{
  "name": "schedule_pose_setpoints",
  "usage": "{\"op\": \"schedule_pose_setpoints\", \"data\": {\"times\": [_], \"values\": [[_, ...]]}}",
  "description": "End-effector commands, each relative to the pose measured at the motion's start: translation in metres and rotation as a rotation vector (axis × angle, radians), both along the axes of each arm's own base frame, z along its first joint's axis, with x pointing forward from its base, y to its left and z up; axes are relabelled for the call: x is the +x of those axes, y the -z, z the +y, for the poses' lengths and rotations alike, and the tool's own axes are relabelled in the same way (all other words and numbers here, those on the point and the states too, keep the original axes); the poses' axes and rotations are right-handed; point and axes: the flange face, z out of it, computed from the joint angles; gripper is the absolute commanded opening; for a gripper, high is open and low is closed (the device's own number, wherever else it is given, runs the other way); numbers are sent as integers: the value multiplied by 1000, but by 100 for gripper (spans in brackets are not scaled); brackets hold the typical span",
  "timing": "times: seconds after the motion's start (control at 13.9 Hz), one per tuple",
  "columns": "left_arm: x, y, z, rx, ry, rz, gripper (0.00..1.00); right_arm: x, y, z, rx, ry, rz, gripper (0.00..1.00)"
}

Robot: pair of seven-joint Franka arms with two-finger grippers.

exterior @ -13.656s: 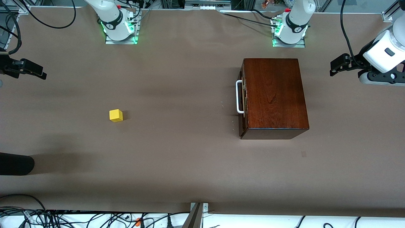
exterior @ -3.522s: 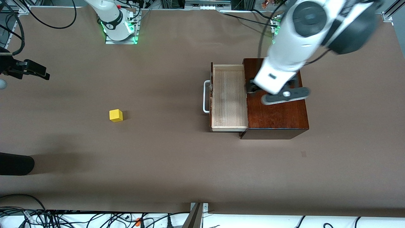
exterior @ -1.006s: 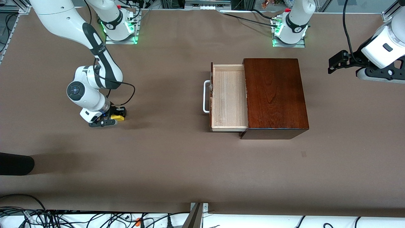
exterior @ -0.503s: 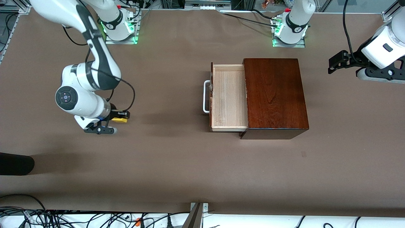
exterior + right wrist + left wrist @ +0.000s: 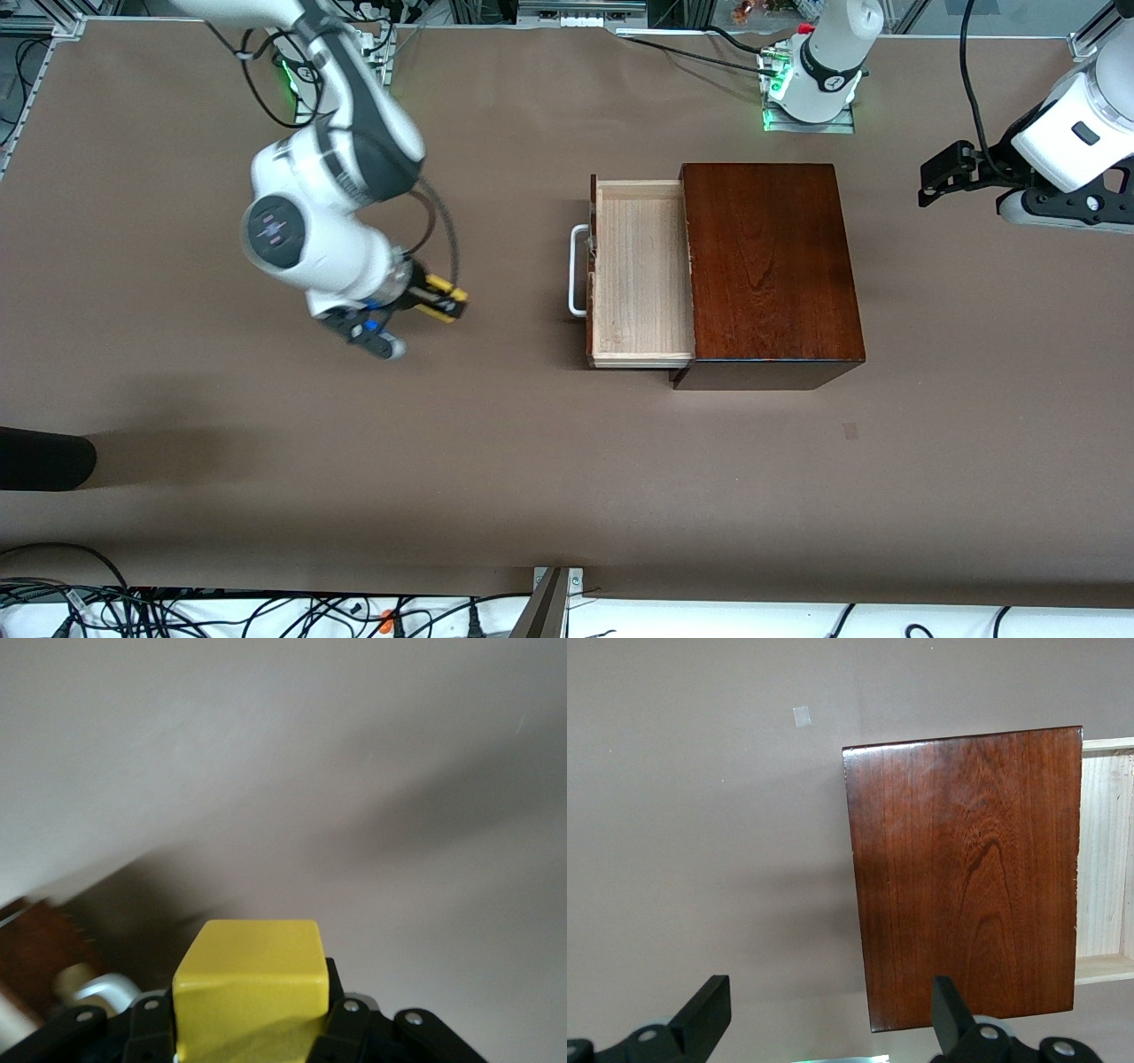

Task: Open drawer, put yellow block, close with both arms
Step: 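Carry the yellow cube with the right gripper into the open drawer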

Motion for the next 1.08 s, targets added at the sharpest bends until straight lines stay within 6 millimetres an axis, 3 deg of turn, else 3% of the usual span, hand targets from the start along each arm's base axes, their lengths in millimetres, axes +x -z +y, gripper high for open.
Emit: {"op": "schedule_pose_setpoints", "data": {"times": [0.0,0.14,0.43,0.65,0.79,1.01], "values": [[0,-5,2,-14,16,-13,100,-27,-36,66,-2,179,49,20],[0,-5,2,-14,14,-13,100,-61,-37,115,-23,367,109,20],[0,-5,2,-14,14,-11,100,-104,-34,181,4,663,141,20],[0,-5,2,-14,14,-11,100,-130,10,221,-12,760,147,20],[0,-5,2,-14,14,-11,100,-140,38,236,-42,800,133,20],[0,-4,2,-15,14,-10,100,-144,75,240,-97,861,156,19]]}}
